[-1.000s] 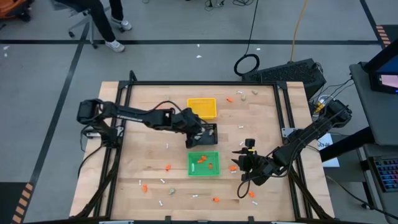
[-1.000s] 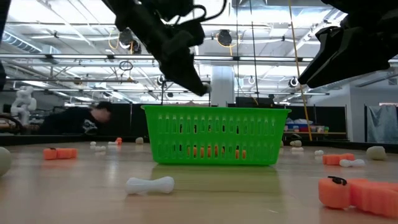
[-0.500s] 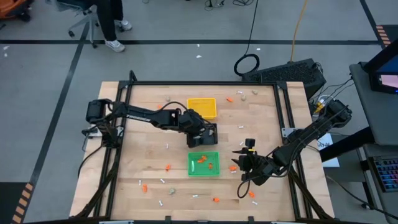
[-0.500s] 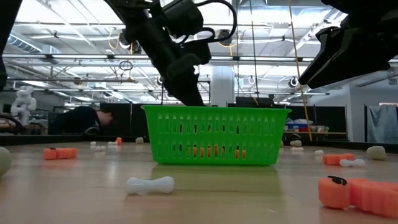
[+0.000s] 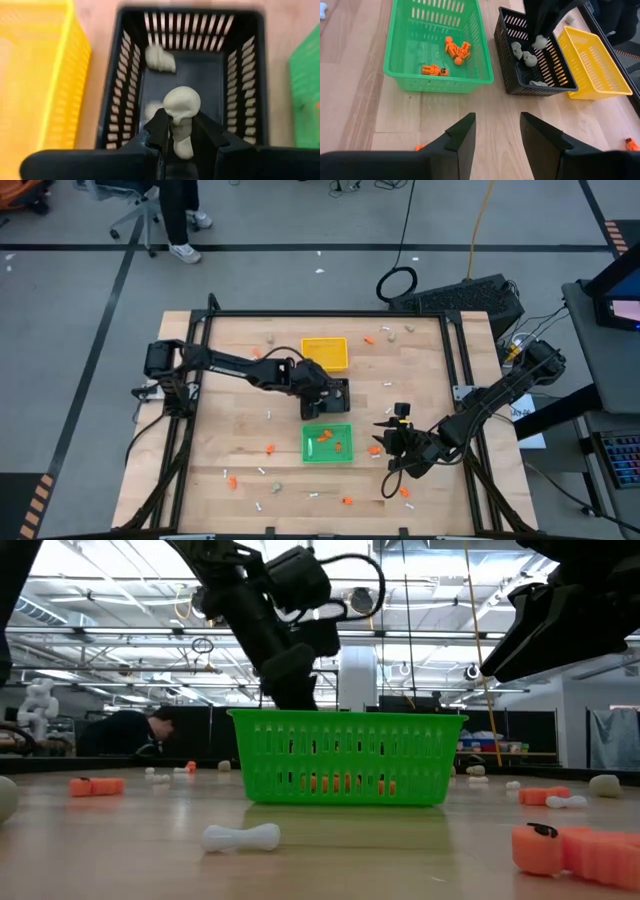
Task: Sort Halloween decoration
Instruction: Put the gray skull toy into the black basket, then put the white bone toy into the yellow basket
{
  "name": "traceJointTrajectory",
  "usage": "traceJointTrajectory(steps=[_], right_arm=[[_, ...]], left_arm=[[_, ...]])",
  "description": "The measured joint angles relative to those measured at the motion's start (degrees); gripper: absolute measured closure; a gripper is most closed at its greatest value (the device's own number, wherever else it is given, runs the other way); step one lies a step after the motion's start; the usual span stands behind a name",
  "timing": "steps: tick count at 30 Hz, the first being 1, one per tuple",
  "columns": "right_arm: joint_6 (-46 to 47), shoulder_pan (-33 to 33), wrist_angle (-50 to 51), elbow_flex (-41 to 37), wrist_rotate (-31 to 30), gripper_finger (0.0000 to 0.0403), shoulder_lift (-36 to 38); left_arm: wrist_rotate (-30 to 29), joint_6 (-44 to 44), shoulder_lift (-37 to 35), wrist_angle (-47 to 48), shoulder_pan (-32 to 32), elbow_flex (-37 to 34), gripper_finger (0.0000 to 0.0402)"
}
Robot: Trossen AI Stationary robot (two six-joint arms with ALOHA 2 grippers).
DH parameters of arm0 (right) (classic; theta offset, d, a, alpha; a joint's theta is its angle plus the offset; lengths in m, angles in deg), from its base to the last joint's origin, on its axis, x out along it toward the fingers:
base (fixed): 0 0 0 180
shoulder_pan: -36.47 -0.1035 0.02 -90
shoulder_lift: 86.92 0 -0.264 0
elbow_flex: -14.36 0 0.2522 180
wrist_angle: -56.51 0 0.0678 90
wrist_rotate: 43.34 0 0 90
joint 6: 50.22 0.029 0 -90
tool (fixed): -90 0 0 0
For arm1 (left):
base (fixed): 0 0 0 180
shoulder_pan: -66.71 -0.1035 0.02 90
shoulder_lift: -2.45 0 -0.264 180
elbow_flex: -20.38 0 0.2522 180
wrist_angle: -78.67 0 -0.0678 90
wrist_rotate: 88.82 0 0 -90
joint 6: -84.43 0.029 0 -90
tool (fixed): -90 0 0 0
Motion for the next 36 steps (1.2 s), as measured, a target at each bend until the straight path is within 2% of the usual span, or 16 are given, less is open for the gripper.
traceJointTrajectory(steps=[6, 17, 24, 30, 36], right_arm=[[0.2, 0.0, 0.0, 0.0, 0.2, 0.0264, 0.0], [0.2, 0.0, 0.0, 0.0, 0.2, 0.0264, 0.0], [2.3, 0.0, 0.1, 0.0, -1.4, 0.0264, 0.0], [11.9, 0.0, 1.9, 0.0, -1.2, 0.0264, 0.0], [29.7, 0.0, 9.3, 0.0, 0.4, 0.0264, 0.0]], left_arm=[[0.0, 0.0, 1.5, -0.2, 0.0, 0.0, 0.0328], [-0.1, 0.0, 1.5, -0.4, 0.0, 0.0, 0.0227], [-0.1, -1.4, -0.7, 8.6, 1.0, 6.1, 0.0208], [-3.0, 1.8, -5.5, 8.6, 5.2, 7.8, 0.0207], [-3.3, 3.1, -11.9, 7.3, 11.8, 4.6, 0.0207]])
